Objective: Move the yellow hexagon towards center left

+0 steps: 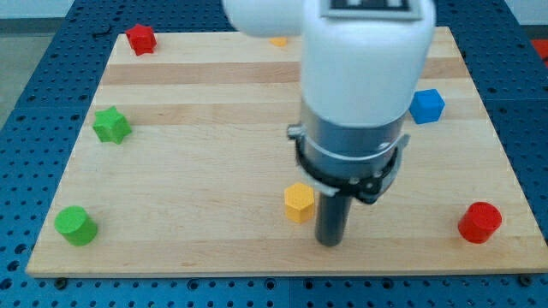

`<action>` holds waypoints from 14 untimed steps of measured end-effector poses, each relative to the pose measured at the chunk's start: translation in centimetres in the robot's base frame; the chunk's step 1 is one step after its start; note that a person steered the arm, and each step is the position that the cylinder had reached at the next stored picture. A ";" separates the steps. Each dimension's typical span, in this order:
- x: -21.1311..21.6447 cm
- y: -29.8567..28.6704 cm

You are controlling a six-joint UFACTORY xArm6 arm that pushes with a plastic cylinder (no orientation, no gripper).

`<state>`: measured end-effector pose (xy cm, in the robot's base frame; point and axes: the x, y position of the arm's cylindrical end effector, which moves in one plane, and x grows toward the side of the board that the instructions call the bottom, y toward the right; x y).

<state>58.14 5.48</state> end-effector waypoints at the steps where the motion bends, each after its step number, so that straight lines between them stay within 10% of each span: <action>1: -2.5 -1.0; 14: -4.5 -13.4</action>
